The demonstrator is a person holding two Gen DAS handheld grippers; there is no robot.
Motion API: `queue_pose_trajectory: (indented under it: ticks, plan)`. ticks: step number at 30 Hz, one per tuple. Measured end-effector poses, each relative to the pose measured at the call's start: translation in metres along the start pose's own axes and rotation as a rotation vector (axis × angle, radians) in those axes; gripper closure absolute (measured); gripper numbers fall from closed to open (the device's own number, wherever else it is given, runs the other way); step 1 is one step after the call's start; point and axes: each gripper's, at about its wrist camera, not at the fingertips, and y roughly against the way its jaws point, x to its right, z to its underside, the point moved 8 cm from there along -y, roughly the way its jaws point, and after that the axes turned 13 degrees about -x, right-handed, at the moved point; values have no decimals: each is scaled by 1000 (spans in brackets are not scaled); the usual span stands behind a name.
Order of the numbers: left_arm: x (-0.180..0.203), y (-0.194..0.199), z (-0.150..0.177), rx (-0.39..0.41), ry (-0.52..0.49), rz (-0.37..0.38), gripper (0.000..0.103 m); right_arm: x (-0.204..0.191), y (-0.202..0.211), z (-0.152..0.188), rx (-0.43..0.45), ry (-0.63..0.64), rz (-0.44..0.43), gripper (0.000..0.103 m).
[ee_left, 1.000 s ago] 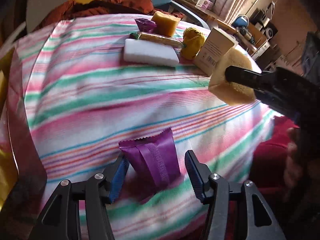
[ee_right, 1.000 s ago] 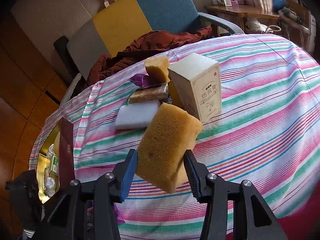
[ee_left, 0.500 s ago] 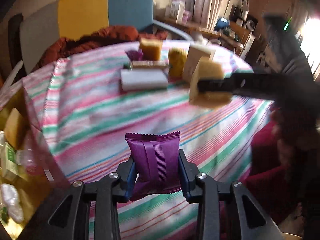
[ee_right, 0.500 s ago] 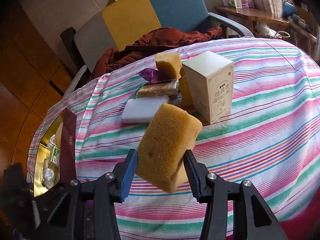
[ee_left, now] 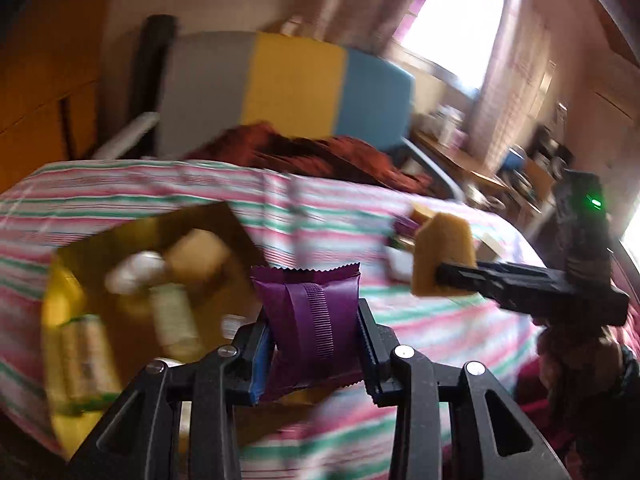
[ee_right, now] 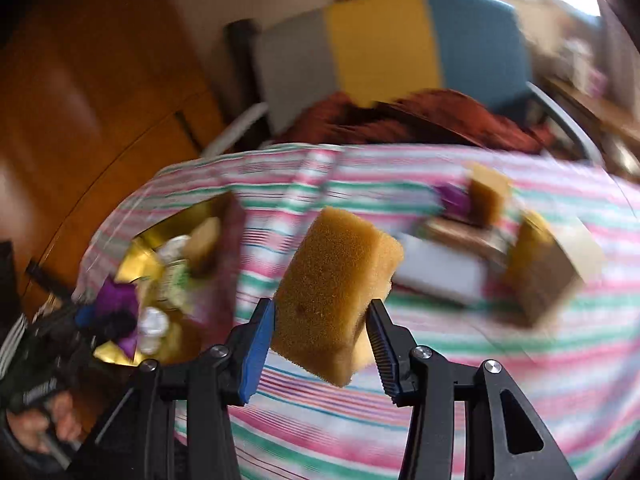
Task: Organize objects
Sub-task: 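Carry the purple packet in the left gripper while the right gripper carries the yellow sponge to the tray, then release the purple packet from the left gripper while the right gripper drops the sponge into the tray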
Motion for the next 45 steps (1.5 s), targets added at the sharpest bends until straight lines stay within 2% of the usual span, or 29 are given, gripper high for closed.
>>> queue_pose_trajectory:
  ticks: [2, 6, 10, 12, 13, 14, 16, 17, 21, 25, 29, 36, 39, 45]
  plan:
    - [-34, 6, -6, 20, 49, -56, 66, -37, -10, -14, -17, 80, -34, 55]
    - [-99, 3, -15, 13, 144, -142, 66, -105, -35, -28, -70, 209, -109, 54]
    - [-148, -9, -29, -7, 191, -195, 65, -164, -59, -28, -133, 301, -193, 53]
    - [-166, -16, -32, -30, 211, -196, 58, -189, -73, -26, -156, 330, -202, 53]
    - [-174, -17, -34, -27, 224, -191, 54, -199, -82, -26, -166, 334, -209, 42]
    - [-180, -20, -35, -36, 222, -187, 51, -207, -88, -23, -178, 344, -220, 26]
    - [-189, -19, -34, -32, 241, -200, 48, -220, -97, -21, -178, 348, -223, 9]
    - [-193, -17, -32, -27, 259, -194, 44, -227, -101, -19, -181, 348, -230, 8]
    - [-207, -5, -20, -5, 349, -216, 44, -232, -108, -7, -203, 352, -215, 7]
    - [-207, 11, -1, 17, 365, -259, 44, -226, -104, 5, -195, 357, -169, 6]
    - [-199, 25, 17, 35, 364, -301, 44, -216, -93, 9, -144, 322, -108, 3]
    - [-174, 34, 43, 37, 350, -356, 44, -196, -74, 9, -26, 282, 74, 0]
    - [-160, 37, 49, 45, 315, -388, 44, -187, -65, 9, 21, 265, 143, 0]
    - [-138, 39, 56, 56, 292, -384, 44, -163, -51, 9, 80, 198, 238, 0]
